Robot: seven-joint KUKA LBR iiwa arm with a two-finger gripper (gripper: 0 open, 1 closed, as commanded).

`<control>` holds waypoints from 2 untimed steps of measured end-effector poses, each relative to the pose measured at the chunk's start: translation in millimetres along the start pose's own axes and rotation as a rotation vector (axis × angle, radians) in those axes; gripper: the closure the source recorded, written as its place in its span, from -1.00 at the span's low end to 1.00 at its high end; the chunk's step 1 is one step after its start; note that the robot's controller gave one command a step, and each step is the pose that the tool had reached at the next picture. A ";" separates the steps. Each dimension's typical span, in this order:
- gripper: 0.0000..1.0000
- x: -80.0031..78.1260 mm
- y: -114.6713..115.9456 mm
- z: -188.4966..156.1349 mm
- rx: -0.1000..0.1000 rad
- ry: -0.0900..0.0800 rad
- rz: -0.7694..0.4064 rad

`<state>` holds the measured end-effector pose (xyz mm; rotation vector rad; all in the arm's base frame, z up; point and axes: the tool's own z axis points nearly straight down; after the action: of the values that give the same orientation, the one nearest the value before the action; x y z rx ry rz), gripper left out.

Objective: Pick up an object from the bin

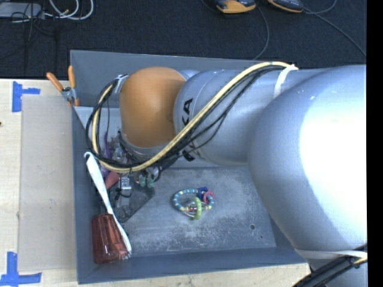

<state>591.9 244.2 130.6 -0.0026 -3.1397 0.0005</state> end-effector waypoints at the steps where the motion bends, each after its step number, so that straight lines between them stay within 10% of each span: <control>1: -1.00 3.5 -51.5 52.3 -0.003 0.002 -0.304; 2: -1.00 -28.3 -96.5 26.7 0.002 -0.008 -0.370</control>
Offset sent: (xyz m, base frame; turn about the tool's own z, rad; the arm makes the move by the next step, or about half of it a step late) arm 0.0244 -0.0933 -0.0299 -0.3746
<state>620.0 147.6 103.9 0.5761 -3.0943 0.0038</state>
